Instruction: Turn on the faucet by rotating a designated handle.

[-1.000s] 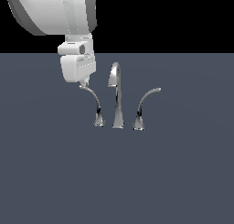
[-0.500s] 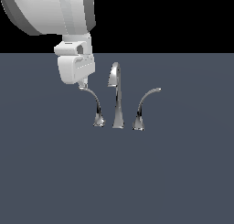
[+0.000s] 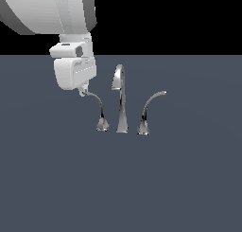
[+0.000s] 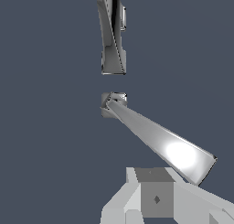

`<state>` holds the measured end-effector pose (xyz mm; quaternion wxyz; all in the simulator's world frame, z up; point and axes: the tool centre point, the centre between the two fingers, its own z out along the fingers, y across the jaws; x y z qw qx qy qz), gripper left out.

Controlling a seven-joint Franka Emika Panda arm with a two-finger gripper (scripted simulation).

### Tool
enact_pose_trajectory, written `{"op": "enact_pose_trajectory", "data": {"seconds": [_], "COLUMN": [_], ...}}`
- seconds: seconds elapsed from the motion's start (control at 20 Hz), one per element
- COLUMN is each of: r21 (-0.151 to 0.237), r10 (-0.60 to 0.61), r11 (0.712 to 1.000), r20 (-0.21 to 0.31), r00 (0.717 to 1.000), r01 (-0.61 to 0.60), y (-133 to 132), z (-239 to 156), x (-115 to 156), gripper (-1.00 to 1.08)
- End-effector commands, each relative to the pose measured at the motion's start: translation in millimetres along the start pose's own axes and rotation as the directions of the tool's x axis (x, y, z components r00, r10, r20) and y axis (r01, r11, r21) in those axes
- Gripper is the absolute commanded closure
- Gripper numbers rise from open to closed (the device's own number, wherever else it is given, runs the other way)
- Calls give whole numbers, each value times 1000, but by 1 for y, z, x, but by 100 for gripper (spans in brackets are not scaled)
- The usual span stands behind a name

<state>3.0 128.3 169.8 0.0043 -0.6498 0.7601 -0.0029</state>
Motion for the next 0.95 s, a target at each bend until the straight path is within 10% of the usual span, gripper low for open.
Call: {"op": "enact_pose_trajectory", "data": {"seconds": [0.0,0.9], "r21": [-9,-10], "r10": [2,1], "r11": [1000,1000], "r20": [-3,-3], "r00": [1000,1000], "r01": [-2,-1], "y": [10,34], "z": [0,-1], "x": [5,49], "gripper": [108,108]}}
